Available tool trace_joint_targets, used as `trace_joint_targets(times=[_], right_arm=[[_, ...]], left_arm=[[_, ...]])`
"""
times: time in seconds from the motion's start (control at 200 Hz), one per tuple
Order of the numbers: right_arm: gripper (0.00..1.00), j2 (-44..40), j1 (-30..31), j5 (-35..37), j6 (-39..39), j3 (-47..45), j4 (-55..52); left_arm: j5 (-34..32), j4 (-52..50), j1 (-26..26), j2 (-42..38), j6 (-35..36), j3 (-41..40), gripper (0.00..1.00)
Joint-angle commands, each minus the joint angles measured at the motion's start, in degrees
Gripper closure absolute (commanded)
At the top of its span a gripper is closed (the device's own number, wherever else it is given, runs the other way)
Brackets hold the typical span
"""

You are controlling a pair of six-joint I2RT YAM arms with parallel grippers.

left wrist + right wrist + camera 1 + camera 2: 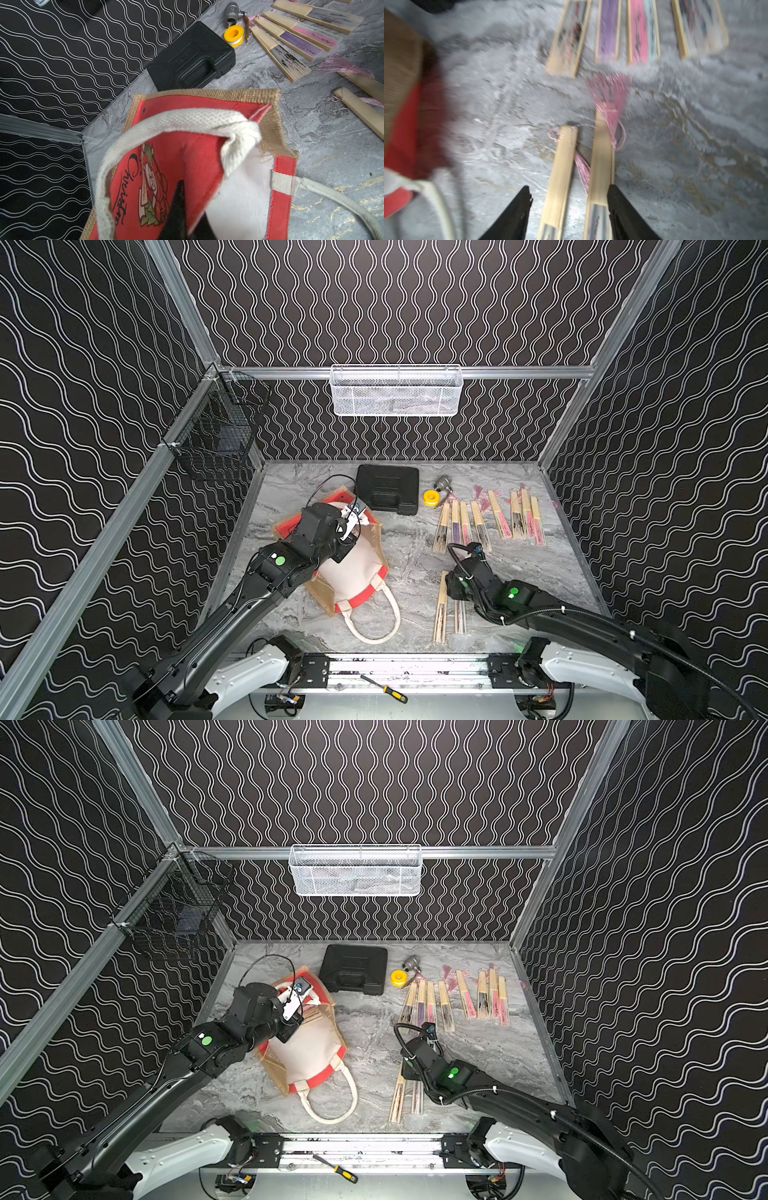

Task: Take out the folding fans from the tote bags
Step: Place the folding fan at the center of the board, then pick up the folding fan from the canvas bag.

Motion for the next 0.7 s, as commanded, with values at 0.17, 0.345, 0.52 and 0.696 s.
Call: trace_joint_targets(times=[0.17,0.345,0.52,0.696], right_arm=[[0.45,-8.62,5.90,-2.48,-5.29,4.02,3.21],[0.49,-5.17,18.18,-3.12,-3.96,5.54,16.71],[0.50,7.89,28.18,1.71,-9.09,12.11,21.42],[0.54,18.15,29.09,0.87,-16.83,14.11,27.93]], left_arm=[[-0.05,1.25,-0.07,-0.39,0.03,-0.01,1.00],[0.42,1.11,-0.12,0.14,-0.03,0.19,1.00],[0.25,1.34,-0.04,0.06,0.08,0.05,1.00],[0.43,1.29,-0.04,-0.34,0.09,0.14,1.00]])
